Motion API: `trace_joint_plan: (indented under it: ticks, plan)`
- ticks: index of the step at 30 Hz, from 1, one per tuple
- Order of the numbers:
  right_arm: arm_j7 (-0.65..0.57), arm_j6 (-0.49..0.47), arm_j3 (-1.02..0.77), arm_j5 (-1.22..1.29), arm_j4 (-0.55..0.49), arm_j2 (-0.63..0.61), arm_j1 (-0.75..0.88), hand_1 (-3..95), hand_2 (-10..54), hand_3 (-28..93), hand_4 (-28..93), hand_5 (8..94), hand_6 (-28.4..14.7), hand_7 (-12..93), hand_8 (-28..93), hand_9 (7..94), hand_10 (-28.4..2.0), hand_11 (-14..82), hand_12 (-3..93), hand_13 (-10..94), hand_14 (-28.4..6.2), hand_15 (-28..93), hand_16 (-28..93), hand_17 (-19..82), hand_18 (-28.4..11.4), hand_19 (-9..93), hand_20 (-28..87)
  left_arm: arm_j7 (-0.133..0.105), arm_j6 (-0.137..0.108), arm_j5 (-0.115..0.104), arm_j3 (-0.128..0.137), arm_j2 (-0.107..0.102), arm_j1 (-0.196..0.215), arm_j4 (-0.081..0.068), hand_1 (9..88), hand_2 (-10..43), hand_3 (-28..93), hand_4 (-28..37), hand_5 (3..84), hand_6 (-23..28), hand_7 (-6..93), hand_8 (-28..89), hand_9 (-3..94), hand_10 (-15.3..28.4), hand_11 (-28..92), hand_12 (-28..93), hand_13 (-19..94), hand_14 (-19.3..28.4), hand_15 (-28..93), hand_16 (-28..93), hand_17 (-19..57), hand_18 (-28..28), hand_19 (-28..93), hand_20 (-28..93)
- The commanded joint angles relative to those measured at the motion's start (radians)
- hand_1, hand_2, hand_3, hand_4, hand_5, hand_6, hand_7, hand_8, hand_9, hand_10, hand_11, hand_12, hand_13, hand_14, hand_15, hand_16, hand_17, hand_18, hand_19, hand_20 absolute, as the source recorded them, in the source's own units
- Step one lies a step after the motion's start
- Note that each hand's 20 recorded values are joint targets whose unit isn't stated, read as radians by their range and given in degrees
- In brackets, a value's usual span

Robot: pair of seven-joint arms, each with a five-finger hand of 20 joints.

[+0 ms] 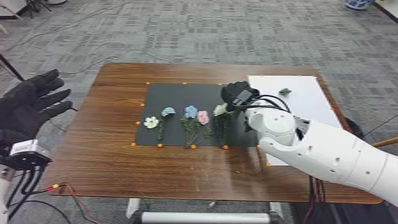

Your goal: Arrange flowers

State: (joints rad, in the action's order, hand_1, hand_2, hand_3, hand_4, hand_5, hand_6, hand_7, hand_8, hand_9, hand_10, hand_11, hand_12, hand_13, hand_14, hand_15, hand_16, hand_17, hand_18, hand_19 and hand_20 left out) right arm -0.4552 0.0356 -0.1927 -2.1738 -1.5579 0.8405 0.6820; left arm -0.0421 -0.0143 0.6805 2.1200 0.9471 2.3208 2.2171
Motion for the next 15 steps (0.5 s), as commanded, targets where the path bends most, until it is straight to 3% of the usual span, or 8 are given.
trace_joint_plan:
  ticks: [1,10,13,15]
  plan:
    - [0.007,0.007,-0.011,-0.015,-0.011,-0.001,-0.005,47.6,-9.5,84,-28,61.3,2.3,46,1,76.4,-4.5,14.8,46.5,65,-6.3,82,39,37,-19.5,89,53,0.002,0.001,0.001,0.002,0.005,0.006,0.002,24.4,-6.1,70,-28.3,26.5,2.9,24.5,-12,20.4,11.6,27,11,13,14.8,44,-10,-7.9,21.0,41,7]
    - [-0.043,0.009,-0.023,-0.044,-0.002,0.003,-0.012,45.9,-9.5,85,-28,58.3,1.6,45,1,72.5,-5.3,13.6,46.5,64,-6.7,82,38,36,-19.6,89,54,0.004,-0.002,0.001,-0.001,0.001,0.003,0.000,24.5,-5.9,70,-28.2,26.4,2.9,24.4,-12,20.4,11.6,27,11,13,14.8,44,-10,-7.8,20.8,41,7]
    - [-0.060,0.009,-0.032,-0.045,-0.006,0.001,-0.012,44.4,-9.5,87,-28,56.0,1.2,41,0,67.9,-6.5,19.4,42.3,64,-6.7,83,38,36,-19.8,89,54,0.002,-0.001,0.001,-0.001,0.002,0.005,0.001,24.5,-5.9,70,-28.2,26.4,2.9,24.2,-12,20.4,11.6,27,11,13,14.8,44,-10,-7.8,20.9,41,7]
    - [-0.075,0.018,-0.034,-0.045,-0.006,0.002,-0.015,42.8,-9.5,88,-28,53.7,1.1,40,-11,63.0,-8.0,26.5,36.8,63,-6.9,83,38,35,-19.6,89,54,0.003,0.000,0.000,-0.001,0.002,0.003,0.000,24.5,-5.9,70,-28.2,26.5,2.9,24.1,-12,20.4,11.6,27,11,13,14.7,44,-10,-7.8,20.9,41,7]
